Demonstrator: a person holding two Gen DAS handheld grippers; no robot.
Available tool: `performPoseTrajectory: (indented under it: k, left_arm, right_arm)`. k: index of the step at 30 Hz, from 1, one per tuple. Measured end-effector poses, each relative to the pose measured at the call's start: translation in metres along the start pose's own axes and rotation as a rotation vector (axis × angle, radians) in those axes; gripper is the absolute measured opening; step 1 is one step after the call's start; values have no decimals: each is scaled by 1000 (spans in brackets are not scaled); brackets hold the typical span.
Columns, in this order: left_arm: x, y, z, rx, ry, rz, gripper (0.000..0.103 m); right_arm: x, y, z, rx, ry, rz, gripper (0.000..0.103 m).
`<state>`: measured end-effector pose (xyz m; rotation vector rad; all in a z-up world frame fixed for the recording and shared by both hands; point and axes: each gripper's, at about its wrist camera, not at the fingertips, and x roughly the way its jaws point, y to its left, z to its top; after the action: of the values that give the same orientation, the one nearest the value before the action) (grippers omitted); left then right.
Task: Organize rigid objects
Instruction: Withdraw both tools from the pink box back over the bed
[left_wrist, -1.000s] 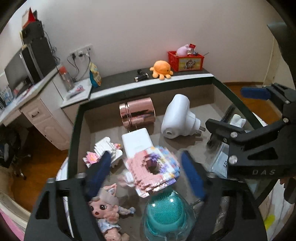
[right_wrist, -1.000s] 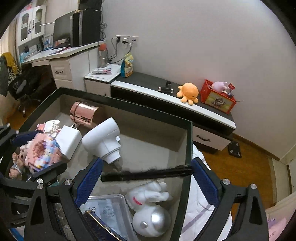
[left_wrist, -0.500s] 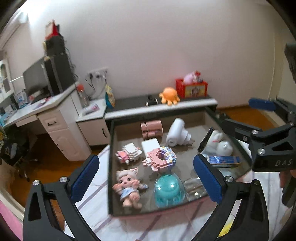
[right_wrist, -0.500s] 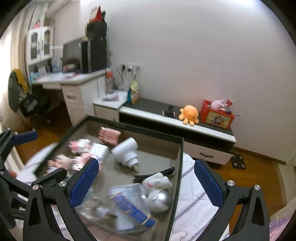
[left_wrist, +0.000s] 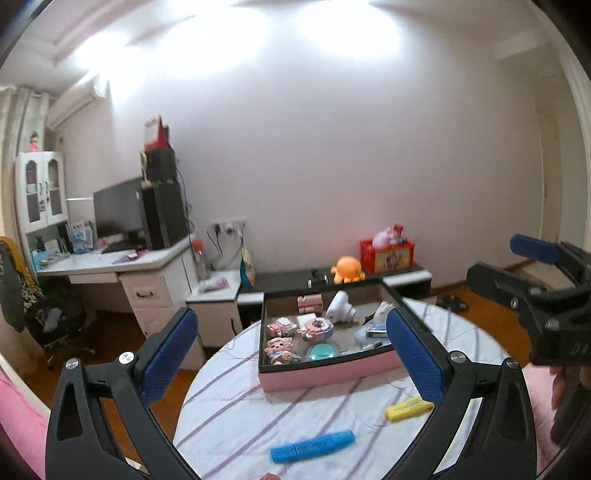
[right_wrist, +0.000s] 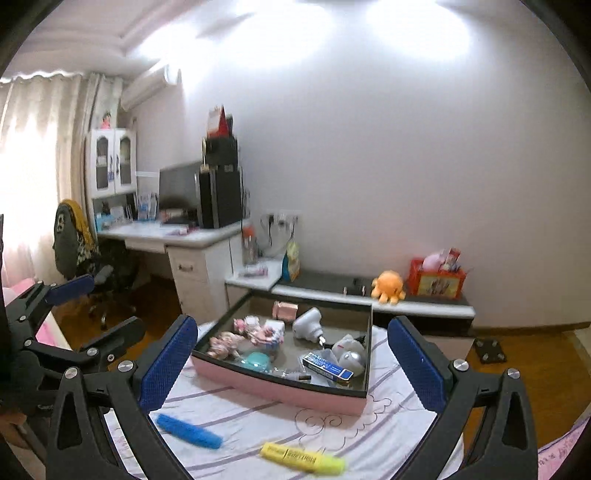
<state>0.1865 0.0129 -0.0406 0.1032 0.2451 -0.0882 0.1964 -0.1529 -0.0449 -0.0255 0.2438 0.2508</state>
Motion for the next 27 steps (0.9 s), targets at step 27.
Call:
performPoseTrajectory:
  k: [27]
  left_arm:
    - [-89,-15,-21,34,-45,-17,103]
  right_arm:
    - [-111,24,-39,36,-119,-204,103]
